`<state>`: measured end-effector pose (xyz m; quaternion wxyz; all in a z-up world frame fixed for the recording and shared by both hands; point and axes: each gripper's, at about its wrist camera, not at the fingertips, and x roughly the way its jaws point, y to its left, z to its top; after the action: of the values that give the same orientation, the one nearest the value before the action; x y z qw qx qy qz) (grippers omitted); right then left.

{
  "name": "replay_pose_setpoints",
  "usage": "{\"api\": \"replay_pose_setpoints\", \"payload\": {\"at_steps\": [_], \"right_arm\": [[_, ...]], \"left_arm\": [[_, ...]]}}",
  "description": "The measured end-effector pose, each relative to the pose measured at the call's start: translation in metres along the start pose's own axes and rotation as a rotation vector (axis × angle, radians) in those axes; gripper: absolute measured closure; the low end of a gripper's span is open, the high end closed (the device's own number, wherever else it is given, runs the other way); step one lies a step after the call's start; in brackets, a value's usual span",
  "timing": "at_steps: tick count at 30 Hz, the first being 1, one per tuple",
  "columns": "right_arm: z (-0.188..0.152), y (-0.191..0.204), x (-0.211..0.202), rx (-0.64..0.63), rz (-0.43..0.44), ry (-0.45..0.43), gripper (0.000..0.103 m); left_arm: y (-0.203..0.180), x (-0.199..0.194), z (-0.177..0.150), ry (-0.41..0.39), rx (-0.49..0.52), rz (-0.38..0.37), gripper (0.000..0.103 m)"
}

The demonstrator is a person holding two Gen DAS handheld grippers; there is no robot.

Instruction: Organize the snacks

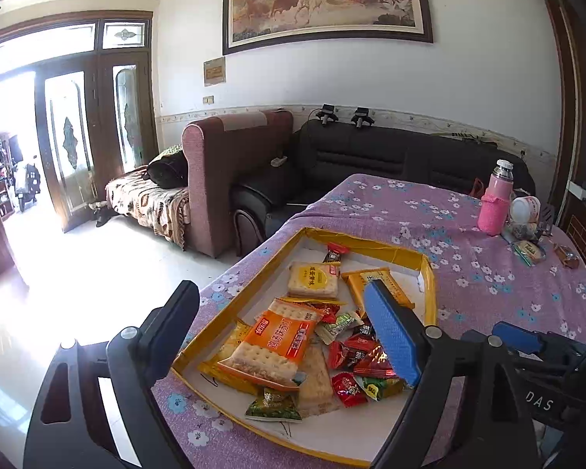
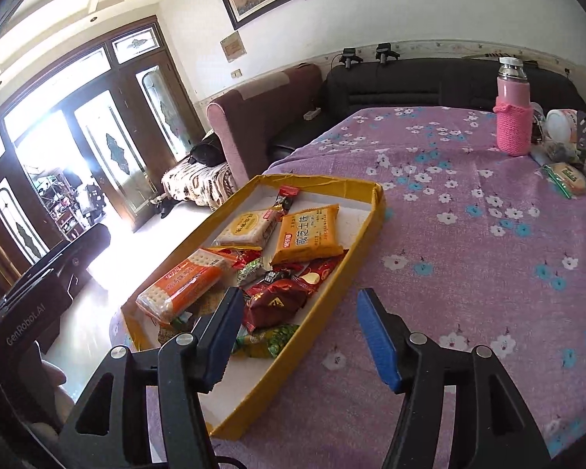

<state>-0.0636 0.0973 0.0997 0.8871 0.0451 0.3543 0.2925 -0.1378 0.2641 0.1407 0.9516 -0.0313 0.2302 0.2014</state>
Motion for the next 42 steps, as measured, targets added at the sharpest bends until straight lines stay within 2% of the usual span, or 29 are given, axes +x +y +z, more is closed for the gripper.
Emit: {"api": "replay_pose_setpoints", "payload": {"at_steps": [3,11,18,42], "right_arm": [[-0.008,-0.004,-0.018,-0.015,-0.035,-0.028,0.036],[-0.025,-0.018,-0.051,-0.065,-0.114,-0.069,0.031],[-0.034,-0.029,-0.065,-0.059,-0.118,-0.075,0.031],[-0.034,-0.015,-0.066,-0.123,-0.117,-0.082,0.03]], "left_arm": [[-0.015,-0.006,-0.003,0.019,0.023,0.008,0.016],[-0.05,-0.007,-0.015,0.095,0.07,-0.042,0.016],[-0.067,-0.008,-0.022,0.132,0.092,-0.068,0.016],[-0.071,-0.011,-0.02,0.123,0.083,-0.089,0.016]]}}
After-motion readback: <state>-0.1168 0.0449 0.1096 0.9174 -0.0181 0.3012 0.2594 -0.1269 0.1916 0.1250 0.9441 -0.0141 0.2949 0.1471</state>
